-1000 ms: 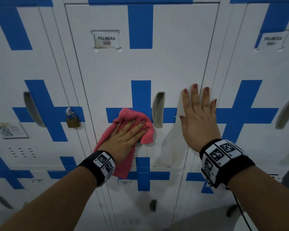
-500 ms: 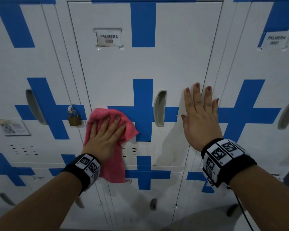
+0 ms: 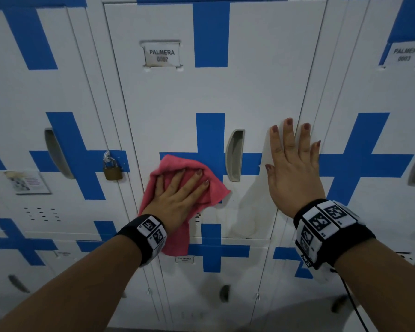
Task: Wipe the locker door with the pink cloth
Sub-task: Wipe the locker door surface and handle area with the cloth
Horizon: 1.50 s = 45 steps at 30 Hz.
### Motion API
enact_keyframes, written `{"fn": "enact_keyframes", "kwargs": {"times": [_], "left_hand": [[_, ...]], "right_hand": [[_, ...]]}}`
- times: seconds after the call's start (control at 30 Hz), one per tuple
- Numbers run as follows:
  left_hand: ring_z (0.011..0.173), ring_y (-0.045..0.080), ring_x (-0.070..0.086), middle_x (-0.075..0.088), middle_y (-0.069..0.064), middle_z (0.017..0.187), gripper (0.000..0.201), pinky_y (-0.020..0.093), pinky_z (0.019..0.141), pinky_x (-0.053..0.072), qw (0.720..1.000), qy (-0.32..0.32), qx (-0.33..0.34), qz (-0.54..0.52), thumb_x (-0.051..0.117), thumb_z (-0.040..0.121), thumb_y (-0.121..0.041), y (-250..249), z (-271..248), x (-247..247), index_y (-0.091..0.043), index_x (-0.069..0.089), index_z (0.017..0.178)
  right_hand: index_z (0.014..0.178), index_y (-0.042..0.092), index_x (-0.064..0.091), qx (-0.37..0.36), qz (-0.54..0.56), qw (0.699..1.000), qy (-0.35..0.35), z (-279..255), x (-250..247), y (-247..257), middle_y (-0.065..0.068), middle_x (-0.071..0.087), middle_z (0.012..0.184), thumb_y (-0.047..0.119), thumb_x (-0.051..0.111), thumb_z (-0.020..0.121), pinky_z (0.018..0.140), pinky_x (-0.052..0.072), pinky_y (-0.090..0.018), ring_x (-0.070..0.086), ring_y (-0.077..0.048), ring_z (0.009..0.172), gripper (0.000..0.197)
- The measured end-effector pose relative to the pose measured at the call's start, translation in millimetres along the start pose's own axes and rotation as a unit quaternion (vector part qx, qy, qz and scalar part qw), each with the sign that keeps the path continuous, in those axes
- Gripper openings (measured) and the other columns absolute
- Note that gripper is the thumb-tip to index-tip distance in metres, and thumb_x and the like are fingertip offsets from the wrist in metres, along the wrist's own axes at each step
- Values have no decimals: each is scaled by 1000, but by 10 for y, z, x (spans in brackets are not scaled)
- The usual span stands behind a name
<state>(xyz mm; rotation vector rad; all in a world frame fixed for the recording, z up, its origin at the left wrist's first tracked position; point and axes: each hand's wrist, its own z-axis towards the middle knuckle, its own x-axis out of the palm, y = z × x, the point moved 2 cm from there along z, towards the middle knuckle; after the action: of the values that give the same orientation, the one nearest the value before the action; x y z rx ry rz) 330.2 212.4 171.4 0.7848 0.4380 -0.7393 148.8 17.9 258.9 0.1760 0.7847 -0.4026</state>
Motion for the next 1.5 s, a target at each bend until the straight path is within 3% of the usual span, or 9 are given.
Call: {"fn": "enact_keyframes", "kwargs": {"times": [0.07, 0.2, 0.5, 0.63, 0.83, 1.0, 1.3, 1.4, 1.5], "left_hand": [[142, 28, -20, -18, -5, 156, 98, 56, 109, -19, 1000, 13, 23, -2, 59, 78, -38, -34, -72, 48, -28, -8, 149], [143, 25, -17, -15, -4, 157, 127, 51, 112, -16, 995, 70, 65, 7, 82, 57, -33, -64, -219, 89, -27, -4, 150], [143, 22, -17, -16, -4, 157, 148, 47, 113, -9, 978, 190, 80, 22, 90, 35, -43, 147, -625, 157, -27, -2, 150], [144, 21, -15, -16, -3, 157, 153, 45, 114, -9, 980, 192, 40, 1, 92, 31, -39, 238, -703, 86, -24, -3, 150], [143, 25, -17, -17, 1, 157, 132, 43, 112, -13, 991, 106, -74, -41, 86, 56, -29, 226, -382, -77, -21, -6, 150], [140, 26, -27, -23, -2, 155, 127, 43, 109, -24, 990, 94, -92, -50, 82, 63, -28, 94, -41, -176, -25, -12, 148], [143, 24, -18, -18, -7, 156, 106, 52, 111, -16, 990, 134, 29, -42, 69, 74, -30, -159, -71, -76, -28, -7, 149], [143, 22, -16, -17, -7, 156, 111, 51, 111, -17, 979, 190, 71, -26, 73, 70, -31, -186, -138, -52, -28, -5, 150], [145, 24, -8, -17, -7, 156, 126, 50, 113, -15, 956, 270, 114, -20, 81, 58, -47, -190, -213, -38, -29, -3, 150]], "right_hand": [[148, 21, -10, -2, 2, 1000, 0, -1, 4, -1, -3, -17, 156, 22, 35, 95, 113, -7, -49, -19, -28, 141, 70], [148, 21, -11, -1, 6, 1000, 0, -6, -6, -1, -2, -18, 155, 21, 38, 95, 113, -10, -47, -22, -25, 140, 72], [148, 22, -12, -9, 4, 1000, 5, -16, -3, -27, 1, -22, 154, 22, 38, 95, 113, -7, -48, -23, -25, 140, 73], [148, 21, -11, -10, 4, 1000, 5, -19, 2, -27, 0, -21, 154, 21, 38, 95, 113, -8, -48, -23, -25, 140, 73], [148, 21, -12, -9, 4, 1000, 6, -17, -6, -22, 0, -21, 154, 21, 38, 95, 113, -7, -49, -23, -25, 140, 73], [148, 21, -12, -8, 3, 1000, 9, -15, -14, -22, 0, -22, 154, 22, 37, 95, 113, -8, -48, -24, -25, 140, 72], [148, 21, -10, -7, 2, 1000, 8, -17, -2, -11, 0, -21, 154, 21, 38, 95, 113, -7, -49, -21, -27, 141, 72], [148, 21, -10, -7, 2, 1000, 9, -16, -8, -13, 0, -20, 155, 21, 38, 95, 113, -8, -49, -22, -26, 140, 72], [148, 21, -11, -5, 3, 1000, 10, -15, -4, -13, 0, -21, 154, 22, 38, 94, 113, -9, -48, -23, -26, 140, 73]]}}
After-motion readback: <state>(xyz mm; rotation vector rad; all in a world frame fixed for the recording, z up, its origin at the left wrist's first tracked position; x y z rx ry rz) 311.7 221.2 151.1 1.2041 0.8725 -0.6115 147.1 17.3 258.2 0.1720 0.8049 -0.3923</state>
